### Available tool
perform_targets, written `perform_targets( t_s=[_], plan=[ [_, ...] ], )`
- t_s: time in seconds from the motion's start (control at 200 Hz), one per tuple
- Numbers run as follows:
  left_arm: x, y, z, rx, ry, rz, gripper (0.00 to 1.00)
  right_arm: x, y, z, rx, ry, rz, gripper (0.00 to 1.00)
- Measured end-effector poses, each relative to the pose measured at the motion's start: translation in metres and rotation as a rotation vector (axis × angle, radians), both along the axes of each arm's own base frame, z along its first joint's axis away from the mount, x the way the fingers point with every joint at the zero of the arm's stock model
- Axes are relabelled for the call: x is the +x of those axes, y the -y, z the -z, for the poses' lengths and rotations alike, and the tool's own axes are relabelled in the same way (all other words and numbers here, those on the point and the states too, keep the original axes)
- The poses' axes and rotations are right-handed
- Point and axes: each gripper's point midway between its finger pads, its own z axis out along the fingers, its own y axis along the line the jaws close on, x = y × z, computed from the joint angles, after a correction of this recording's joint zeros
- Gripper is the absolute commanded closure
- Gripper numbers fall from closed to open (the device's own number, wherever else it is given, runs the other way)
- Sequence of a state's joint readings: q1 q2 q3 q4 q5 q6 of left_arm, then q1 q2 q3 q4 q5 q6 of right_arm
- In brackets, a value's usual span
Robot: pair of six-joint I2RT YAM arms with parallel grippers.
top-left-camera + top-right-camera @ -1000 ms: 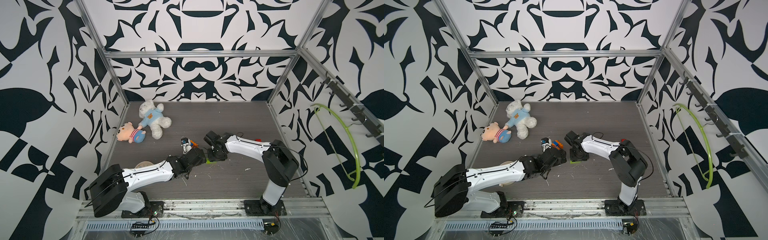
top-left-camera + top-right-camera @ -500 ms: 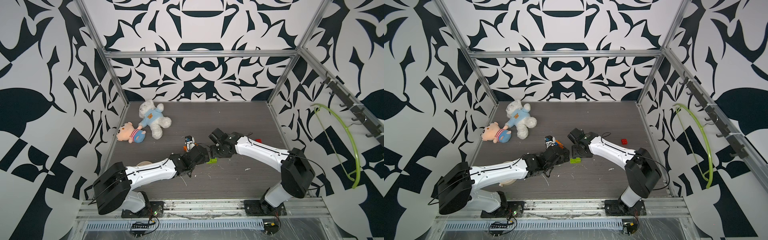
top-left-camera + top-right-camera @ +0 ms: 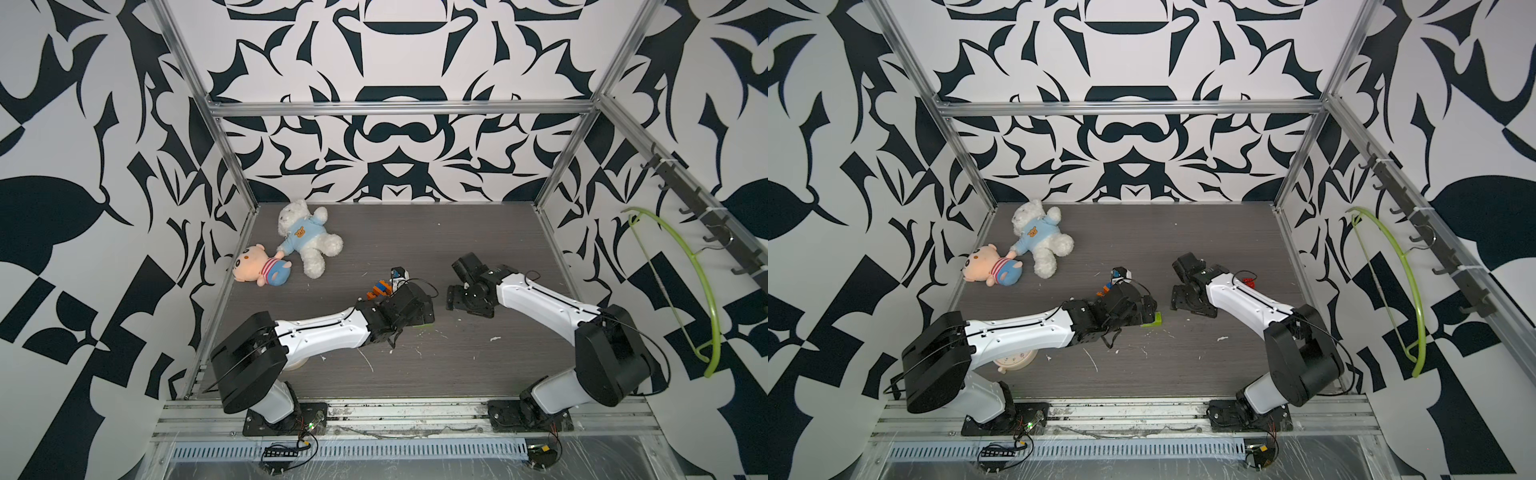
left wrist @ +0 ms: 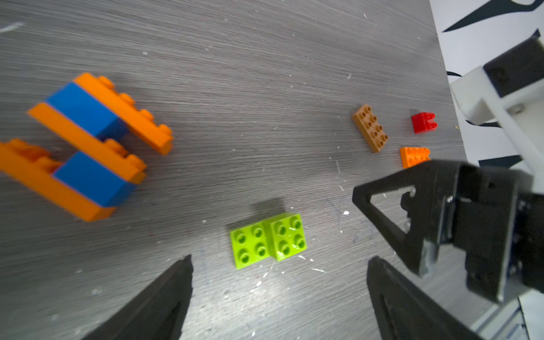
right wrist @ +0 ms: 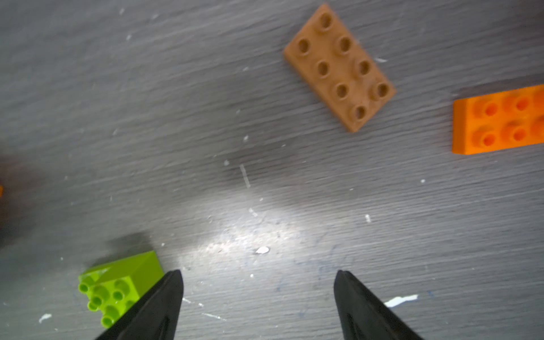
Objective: Assemble the number 5 with lego
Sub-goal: Assemble the lego brick with the lego brick, then pick up the lego brick from the center of the board.
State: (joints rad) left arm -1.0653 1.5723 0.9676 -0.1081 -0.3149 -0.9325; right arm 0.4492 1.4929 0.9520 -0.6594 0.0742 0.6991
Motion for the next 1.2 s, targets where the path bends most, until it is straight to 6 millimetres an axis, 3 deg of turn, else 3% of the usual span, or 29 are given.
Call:
perform_targets(
  t_s=[0.175,0.34,0.56,0.835,1.2],
  plan=[
    [0.001,0.024,-0.002,-0.007,-0.011,0.074,0.01,0.016,0.027,0.001,0.046,0.008,0.091,0.12],
    [0.010,0.061,-0.012,-0.026,-0.005,0.154,0.01,0.027,0.045,0.012,0.062,-0.020,0.139,0.12],
    [0.019,0.097,-0.013,-0.040,-0.013,0.226,0.01,0.042,0.046,0.030,0.088,-0.067,0.142,0.11],
    [0.018,0.102,-0.013,-0.048,-0.029,0.253,0.01,0.060,0.043,0.041,0.121,-0.077,0.145,0.11],
    [0.019,0.102,-0.013,-0.052,-0.036,0.251,0.01,0.080,0.046,0.042,0.100,-0.058,0.140,0.12]
  ],
)
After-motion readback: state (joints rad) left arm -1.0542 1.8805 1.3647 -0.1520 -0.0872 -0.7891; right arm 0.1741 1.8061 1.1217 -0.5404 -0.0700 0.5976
